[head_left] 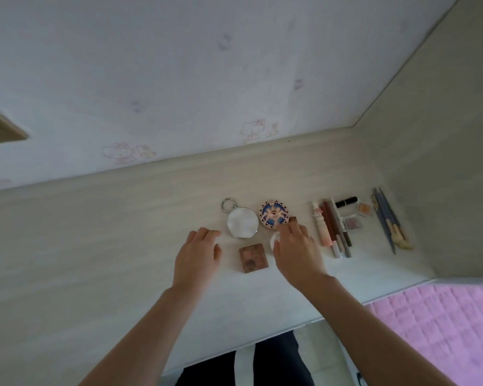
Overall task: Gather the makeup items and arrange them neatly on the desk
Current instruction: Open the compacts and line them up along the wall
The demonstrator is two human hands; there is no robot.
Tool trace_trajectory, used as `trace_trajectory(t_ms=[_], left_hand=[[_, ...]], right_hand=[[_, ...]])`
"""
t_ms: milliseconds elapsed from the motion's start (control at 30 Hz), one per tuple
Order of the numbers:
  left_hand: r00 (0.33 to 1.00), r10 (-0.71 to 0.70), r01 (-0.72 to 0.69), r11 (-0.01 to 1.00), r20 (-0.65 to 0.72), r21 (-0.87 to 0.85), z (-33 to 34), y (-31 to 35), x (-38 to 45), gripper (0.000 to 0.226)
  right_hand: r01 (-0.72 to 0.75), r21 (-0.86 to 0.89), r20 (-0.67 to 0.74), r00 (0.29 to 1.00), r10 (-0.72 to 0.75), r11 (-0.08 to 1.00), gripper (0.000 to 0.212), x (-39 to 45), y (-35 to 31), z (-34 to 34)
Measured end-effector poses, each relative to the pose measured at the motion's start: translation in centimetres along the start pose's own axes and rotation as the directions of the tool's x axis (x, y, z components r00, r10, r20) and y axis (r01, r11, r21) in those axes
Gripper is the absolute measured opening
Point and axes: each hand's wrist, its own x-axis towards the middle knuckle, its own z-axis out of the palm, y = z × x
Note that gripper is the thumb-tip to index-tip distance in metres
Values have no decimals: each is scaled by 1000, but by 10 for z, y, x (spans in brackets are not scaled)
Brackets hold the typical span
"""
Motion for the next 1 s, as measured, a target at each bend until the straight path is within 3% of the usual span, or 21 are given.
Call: trace_trajectory(t_ms=[133,300,467,667,833,1000], left_hand=[[999,39,-39,999,26,-17,-3,-7,8,32],[999,39,-38,999,36,-18,0,-7,16,27],[996,87,-87,996,9,-7,9,-3,36,20],[977,199,-200,980,-75,-5,21,-1,51,40],[960,274,-271,961,-49,62,34,-9,58,53],[942,328,-325,945,-77,45,41,-25,63,49]], right_hand=[[-58,-7,-7,998,58,998,34,-4,-13,5],[-30,-11,-13,999,30,999,34,4,-20,9],[18,-99,6,1000,-17,995,48,35,-22,6],[111,-111,52,993,-106,988,59,62,-24,12],[134,-148,104,987,-120,980,72,71,-20,17],[187,-108,107,979,-176,976,63,77,-17,23]])
